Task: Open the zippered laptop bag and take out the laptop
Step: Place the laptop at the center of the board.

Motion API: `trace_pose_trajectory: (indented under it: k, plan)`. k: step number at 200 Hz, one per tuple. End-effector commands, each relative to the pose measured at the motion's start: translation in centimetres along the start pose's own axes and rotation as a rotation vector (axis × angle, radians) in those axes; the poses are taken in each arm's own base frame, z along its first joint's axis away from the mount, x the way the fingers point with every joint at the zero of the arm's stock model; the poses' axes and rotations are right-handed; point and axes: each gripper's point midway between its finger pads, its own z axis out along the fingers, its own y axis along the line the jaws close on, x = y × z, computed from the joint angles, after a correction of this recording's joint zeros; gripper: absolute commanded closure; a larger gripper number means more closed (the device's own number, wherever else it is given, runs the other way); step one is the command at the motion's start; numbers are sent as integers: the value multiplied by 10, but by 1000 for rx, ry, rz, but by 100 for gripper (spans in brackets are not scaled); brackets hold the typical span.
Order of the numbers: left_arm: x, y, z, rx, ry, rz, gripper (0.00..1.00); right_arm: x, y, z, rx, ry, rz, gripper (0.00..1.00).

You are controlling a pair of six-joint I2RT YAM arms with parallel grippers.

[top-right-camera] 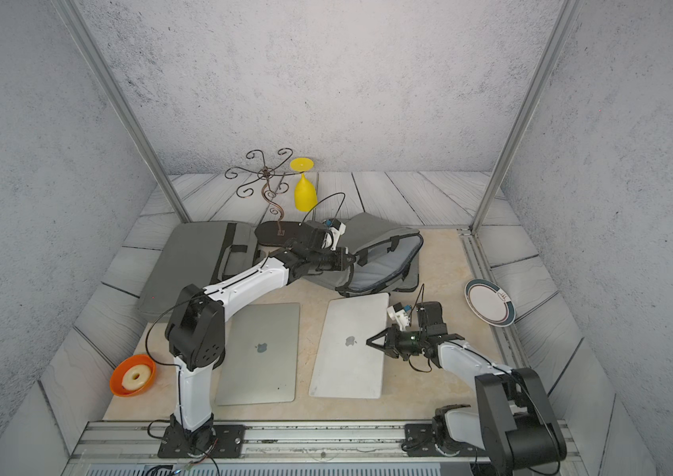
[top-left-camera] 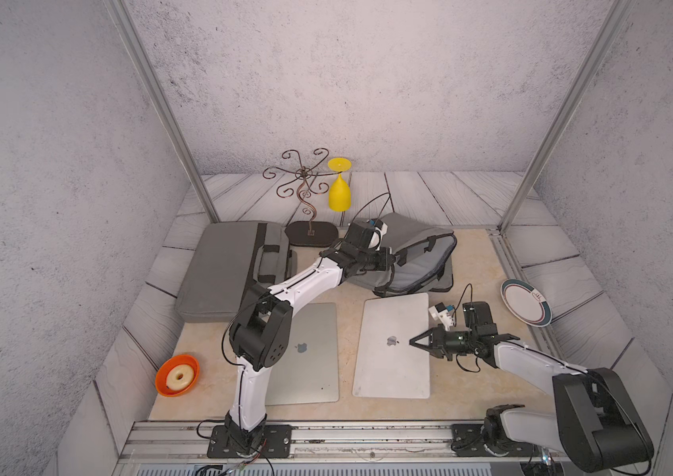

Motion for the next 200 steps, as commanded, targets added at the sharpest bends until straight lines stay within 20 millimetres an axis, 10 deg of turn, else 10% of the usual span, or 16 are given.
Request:
trace_pose_trajectory:
  k: [1, 200]
  plan:
    - [-45, -12, -18, 26, -133, 36, 100, -12, 36, 5, -145, 32, -176, 100]
    - [-35, -10, -14, 32, -97, 23, 100, -11, 2, 53, -91, 122, -184, 62]
